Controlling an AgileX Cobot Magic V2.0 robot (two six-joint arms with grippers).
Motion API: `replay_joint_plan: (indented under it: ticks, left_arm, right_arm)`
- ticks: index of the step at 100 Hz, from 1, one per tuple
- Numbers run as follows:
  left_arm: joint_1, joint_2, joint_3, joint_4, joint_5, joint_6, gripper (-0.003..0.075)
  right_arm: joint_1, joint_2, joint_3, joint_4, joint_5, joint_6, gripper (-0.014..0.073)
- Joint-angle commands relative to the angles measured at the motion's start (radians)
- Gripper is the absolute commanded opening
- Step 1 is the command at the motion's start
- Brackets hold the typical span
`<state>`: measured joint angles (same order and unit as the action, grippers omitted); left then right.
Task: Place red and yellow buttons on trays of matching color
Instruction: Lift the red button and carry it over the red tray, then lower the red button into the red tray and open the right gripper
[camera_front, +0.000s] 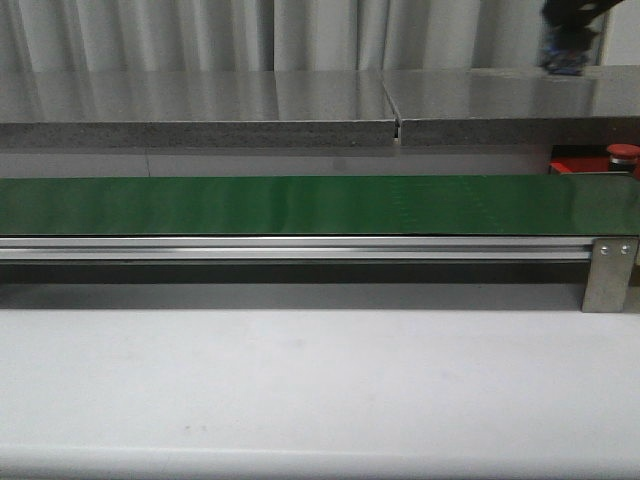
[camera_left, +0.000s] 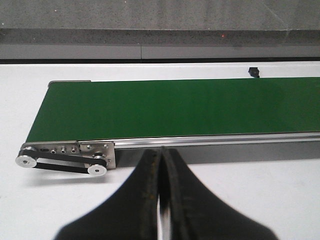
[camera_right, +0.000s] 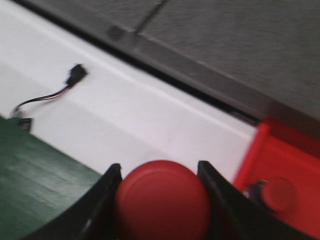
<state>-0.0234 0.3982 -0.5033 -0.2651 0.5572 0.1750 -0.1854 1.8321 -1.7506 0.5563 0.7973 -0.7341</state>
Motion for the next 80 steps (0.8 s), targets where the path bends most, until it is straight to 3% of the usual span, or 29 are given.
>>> replay_joint_plan:
  ticks: [1, 27, 80]
  left_arm:
    - [-0.008, 0.006, -0.024, -0.020, -0.077, -0.002, -0.0020]
    - [-0.008, 0.006, -0.024, -0.020, -0.077, -0.002, -0.0020]
    - [-0.008, 0.006, -0.024, -0.020, -0.077, -0.002, -0.0020]
  right_arm:
    - [-0.089, -0.032, -0.061, 0.045, -0.057, 0.015, 0.0173]
    - [-0.236, 0.132, -0.146, 0.090, -0.106, 0.015, 0.0173]
    - [-0.245, 0.424, -0.310, 0.099, -0.229, 0.015, 0.0173]
